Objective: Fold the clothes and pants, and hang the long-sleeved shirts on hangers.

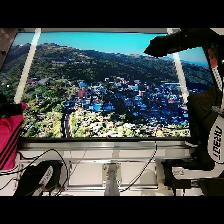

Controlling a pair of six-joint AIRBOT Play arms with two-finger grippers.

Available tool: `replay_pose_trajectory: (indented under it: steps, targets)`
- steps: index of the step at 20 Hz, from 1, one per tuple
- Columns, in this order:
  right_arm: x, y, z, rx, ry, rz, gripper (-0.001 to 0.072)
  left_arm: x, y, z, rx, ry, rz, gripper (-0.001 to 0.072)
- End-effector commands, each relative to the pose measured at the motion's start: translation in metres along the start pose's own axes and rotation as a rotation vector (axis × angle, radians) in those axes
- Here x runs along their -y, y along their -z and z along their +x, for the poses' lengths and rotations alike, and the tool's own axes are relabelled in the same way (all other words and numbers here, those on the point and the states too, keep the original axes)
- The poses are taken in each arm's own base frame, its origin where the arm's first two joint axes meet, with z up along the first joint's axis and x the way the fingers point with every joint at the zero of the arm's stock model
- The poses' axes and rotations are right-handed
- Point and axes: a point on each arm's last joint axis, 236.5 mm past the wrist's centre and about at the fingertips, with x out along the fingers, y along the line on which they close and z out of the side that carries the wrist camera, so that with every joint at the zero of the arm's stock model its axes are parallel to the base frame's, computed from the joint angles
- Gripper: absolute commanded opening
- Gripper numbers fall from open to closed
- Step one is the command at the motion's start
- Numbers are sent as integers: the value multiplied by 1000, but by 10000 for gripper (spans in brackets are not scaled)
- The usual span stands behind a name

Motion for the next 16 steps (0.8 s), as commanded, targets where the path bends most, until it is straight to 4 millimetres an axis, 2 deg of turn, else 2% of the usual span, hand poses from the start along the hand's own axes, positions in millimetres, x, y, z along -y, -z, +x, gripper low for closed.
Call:
replay_pose_trajectory:
  steps: [1,4,9,11,14,16]
  targets:
    - [0,0,0,0,0,0,9,0,1,0,-5,1,0,11]
    - [0,0,0,0,0,0,9,0,11,5,-39,-9,11,10]
    - [0,0,0,1,0,0,9,1,49,40,-136,-48,49,9]
    - [0,0,0,0,0,0,8,-16,55,52,-135,-87,-123,8]
    - [0,0,0,0,0,0,9,-43,48,60,-75,-76,-396,6]
    - [0,0,0,0,0,0,9,-39,54,71,-100,28,-490,6]
